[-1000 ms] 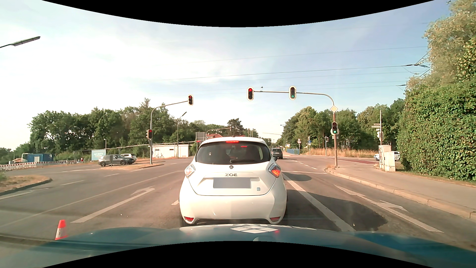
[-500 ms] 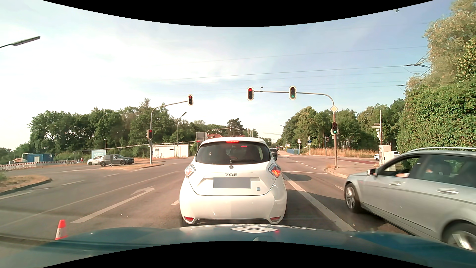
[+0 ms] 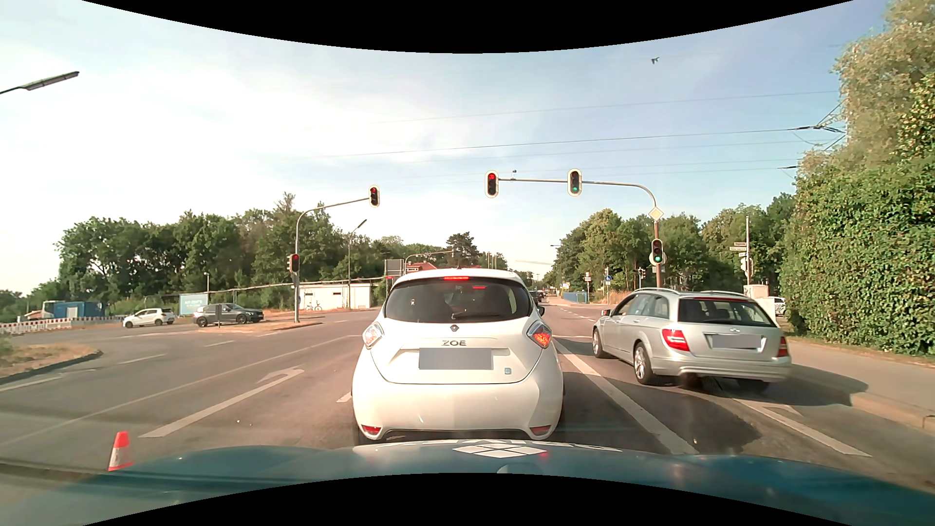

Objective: Follow the waypoints while adhering to traffic rules and regulations

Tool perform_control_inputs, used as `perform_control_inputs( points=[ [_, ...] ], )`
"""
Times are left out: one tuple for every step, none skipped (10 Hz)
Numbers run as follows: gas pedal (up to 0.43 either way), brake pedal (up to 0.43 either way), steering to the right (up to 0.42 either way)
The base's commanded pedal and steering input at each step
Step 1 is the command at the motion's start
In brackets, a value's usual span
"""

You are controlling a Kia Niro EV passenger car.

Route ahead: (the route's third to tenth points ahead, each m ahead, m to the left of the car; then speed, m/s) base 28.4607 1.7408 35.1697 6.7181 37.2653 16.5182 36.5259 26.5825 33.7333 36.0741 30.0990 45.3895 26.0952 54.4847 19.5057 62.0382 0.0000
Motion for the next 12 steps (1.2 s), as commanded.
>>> perform_control_inputs(
  points=[
    [0.0,0.244,0.006],
    [0.0,0.244,0.005],
    [0.0,0.244,0.005],
    [0.0,0.244,0.005],
    [0.0,0.244,0.005],
    [0.0,0.244,0.005],
    [0.0,0.244,0.006],
    [0.0,0.244,0.005],
    [0.0,0.238,0.005],
    [0.0,0.238,0.006],
    [0.0,0.238,0.006],
    [0.0,0.238,0.005]
  ],
)
